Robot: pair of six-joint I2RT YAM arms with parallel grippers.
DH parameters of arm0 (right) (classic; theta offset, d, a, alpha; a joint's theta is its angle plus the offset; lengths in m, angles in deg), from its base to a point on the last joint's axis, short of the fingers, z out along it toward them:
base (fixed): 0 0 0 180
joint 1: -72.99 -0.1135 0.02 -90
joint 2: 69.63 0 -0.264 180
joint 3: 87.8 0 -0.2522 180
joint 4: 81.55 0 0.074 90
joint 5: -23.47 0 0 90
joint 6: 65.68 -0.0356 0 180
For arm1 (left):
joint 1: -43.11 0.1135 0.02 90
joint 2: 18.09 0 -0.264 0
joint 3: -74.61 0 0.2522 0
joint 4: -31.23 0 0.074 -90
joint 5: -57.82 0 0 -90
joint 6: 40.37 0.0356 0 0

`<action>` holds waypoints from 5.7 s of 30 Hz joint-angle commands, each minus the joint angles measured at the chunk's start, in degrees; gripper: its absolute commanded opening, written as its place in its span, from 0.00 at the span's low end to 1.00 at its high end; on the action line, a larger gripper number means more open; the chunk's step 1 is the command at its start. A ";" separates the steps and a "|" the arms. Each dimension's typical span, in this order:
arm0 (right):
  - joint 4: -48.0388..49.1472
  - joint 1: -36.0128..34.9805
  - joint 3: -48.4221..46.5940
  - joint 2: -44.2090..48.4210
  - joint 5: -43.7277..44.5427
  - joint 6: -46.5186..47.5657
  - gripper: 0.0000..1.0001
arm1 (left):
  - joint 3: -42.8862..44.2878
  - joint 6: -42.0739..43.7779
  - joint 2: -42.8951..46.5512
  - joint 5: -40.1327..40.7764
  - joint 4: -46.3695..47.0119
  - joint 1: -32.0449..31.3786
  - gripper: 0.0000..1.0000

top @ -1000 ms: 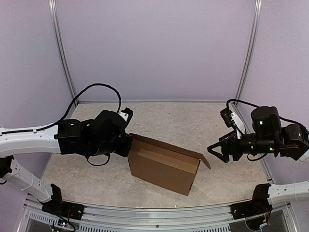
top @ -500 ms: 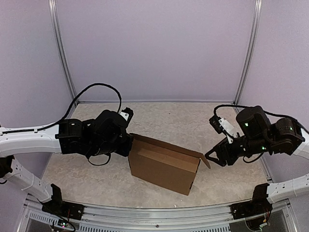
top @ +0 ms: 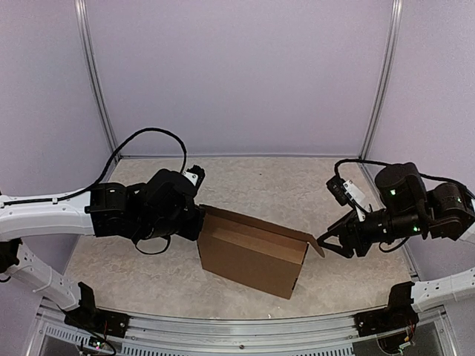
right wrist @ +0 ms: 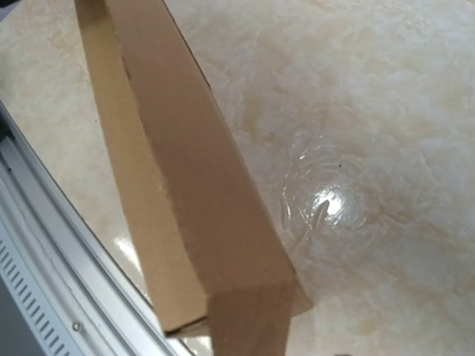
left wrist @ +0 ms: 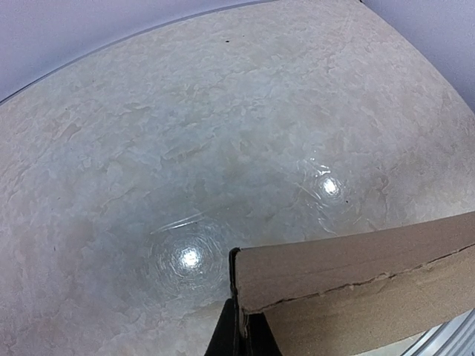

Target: Fold the paper box

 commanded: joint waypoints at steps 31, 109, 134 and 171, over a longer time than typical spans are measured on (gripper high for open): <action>-5.88 -8.34 -2.64 -11.02 12.62 -7.23 0.18 | -2.05 -5.98 -0.94 2.52 -6.80 -3.60 0.00; 17.48 -10.47 12.58 5.93 30.65 -45.04 0.00 | 2.96 -11.76 -11.47 10.76 -5.25 -12.80 0.00; 12.89 -9.82 18.35 17.39 31.98 -52.13 0.00 | 2.81 -6.81 -17.78 12.11 -2.30 -15.96 0.00; 12.86 -11.24 24.65 9.07 30.37 -39.22 0.00 | 2.31 -9.34 -15.73 11.49 -2.57 -16.10 0.00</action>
